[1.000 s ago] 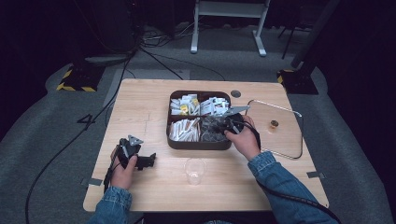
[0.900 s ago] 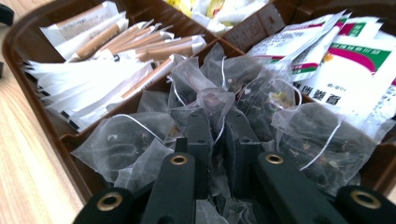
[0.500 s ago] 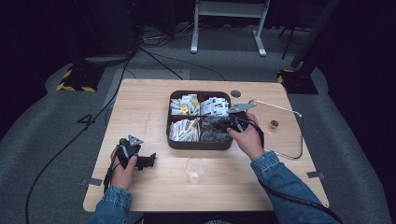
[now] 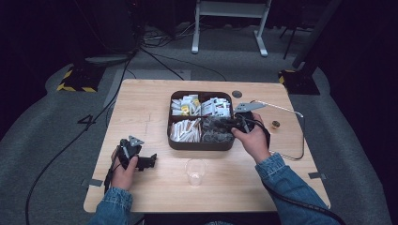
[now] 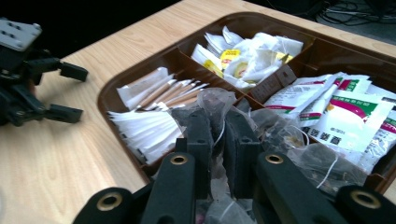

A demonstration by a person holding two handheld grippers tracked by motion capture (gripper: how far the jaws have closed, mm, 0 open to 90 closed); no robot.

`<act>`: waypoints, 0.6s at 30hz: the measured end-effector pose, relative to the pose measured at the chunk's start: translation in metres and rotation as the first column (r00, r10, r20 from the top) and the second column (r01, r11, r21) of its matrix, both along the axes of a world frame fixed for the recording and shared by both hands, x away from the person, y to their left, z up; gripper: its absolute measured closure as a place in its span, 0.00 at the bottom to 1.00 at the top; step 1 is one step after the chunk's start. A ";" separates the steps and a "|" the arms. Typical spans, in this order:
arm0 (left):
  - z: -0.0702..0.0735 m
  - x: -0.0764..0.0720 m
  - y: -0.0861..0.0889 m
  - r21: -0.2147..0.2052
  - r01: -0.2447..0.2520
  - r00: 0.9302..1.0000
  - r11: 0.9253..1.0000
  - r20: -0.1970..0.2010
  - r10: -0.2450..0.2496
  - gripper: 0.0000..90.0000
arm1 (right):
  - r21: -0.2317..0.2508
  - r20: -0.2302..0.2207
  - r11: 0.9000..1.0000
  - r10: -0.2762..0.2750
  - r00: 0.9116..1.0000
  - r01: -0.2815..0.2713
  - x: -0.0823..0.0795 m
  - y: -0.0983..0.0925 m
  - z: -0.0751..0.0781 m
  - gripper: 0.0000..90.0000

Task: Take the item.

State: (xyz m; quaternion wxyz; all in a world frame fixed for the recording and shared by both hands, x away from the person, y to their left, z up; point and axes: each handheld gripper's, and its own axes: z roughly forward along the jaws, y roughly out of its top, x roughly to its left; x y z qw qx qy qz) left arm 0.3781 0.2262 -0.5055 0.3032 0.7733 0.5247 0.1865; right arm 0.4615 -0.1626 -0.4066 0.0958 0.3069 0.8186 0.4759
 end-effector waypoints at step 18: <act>0.000 0.001 0.000 0.005 0.009 1.000 1.000 0.001 -0.009 0.00 | 0.074 0.012 0.993 0.096 0.995 -0.096 -0.044 0.002 0.023 0.92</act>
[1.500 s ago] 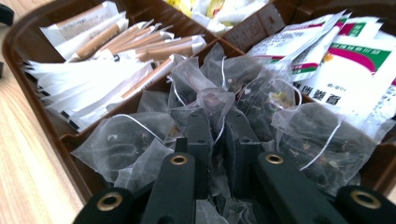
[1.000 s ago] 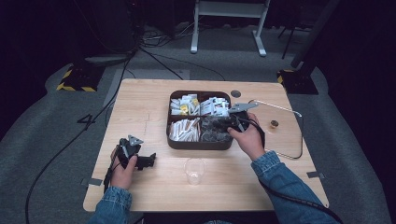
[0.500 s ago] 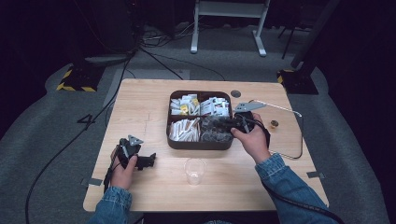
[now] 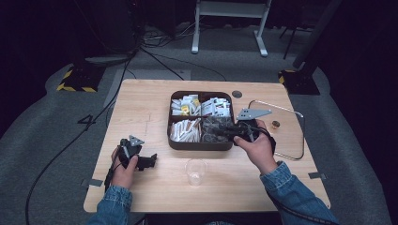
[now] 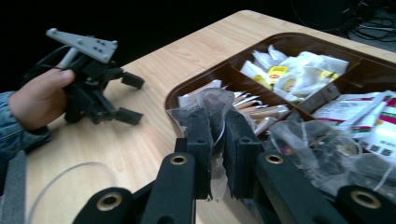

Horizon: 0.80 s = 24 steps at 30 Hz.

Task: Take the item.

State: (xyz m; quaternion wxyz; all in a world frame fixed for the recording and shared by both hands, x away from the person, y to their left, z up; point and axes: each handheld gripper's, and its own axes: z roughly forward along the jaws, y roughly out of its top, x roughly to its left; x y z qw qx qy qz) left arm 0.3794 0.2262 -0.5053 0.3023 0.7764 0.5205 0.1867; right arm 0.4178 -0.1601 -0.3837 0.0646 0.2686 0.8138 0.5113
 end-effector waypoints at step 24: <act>0.000 -0.002 0.000 0.002 -0.005 1.000 1.000 0.001 0.005 0.00 | 0.047 0.028 0.991 0.124 0.992 -0.125 -0.057 0.032 -0.002 0.92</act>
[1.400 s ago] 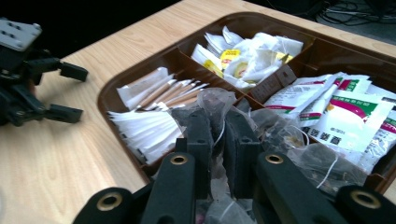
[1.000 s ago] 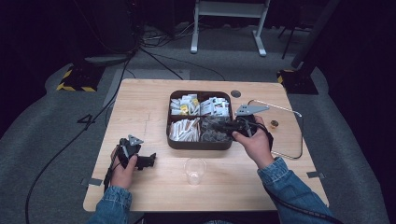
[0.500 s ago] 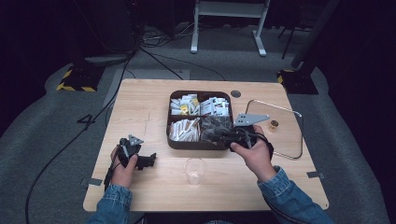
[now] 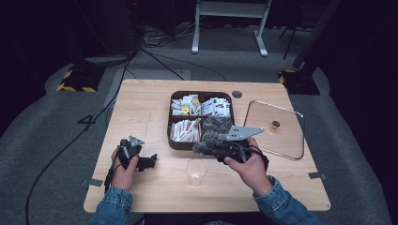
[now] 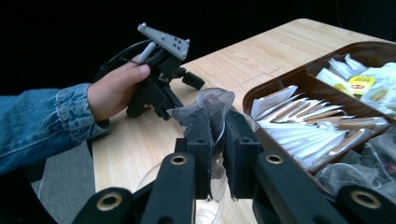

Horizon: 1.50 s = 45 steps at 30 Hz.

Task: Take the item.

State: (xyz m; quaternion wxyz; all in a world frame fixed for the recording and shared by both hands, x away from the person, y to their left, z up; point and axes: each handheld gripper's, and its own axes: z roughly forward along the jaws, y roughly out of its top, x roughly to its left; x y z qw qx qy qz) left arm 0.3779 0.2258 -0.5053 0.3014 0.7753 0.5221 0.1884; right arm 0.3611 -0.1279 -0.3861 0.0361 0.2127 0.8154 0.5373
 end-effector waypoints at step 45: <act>0.000 0.000 0.000 0.002 0.006 1.000 1.000 -0.001 -0.006 0.00 | -0.163 -0.068 0.985 0.049 0.996 -0.059 -0.020 0.024 -0.024 0.64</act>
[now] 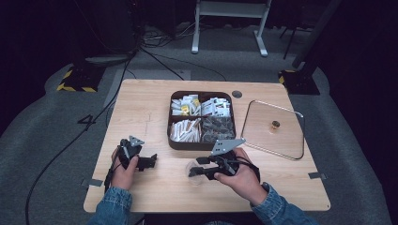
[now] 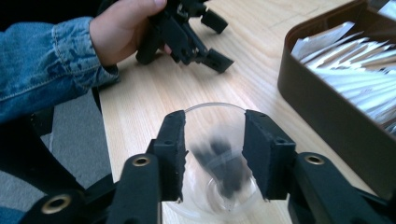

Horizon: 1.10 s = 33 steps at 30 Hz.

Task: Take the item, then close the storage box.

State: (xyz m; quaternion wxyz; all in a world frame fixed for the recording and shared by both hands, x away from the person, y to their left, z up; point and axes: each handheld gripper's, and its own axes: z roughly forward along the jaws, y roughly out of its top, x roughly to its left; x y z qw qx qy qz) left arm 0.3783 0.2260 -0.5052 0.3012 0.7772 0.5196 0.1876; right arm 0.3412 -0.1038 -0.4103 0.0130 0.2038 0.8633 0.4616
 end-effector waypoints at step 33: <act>0.000 0.001 0.000 -0.004 0.006 1.000 1.000 0.001 -0.006 0.00 | 0.109 0.122 0.965 -0.251 0.960 0.239 0.037 -0.056 0.031 0.56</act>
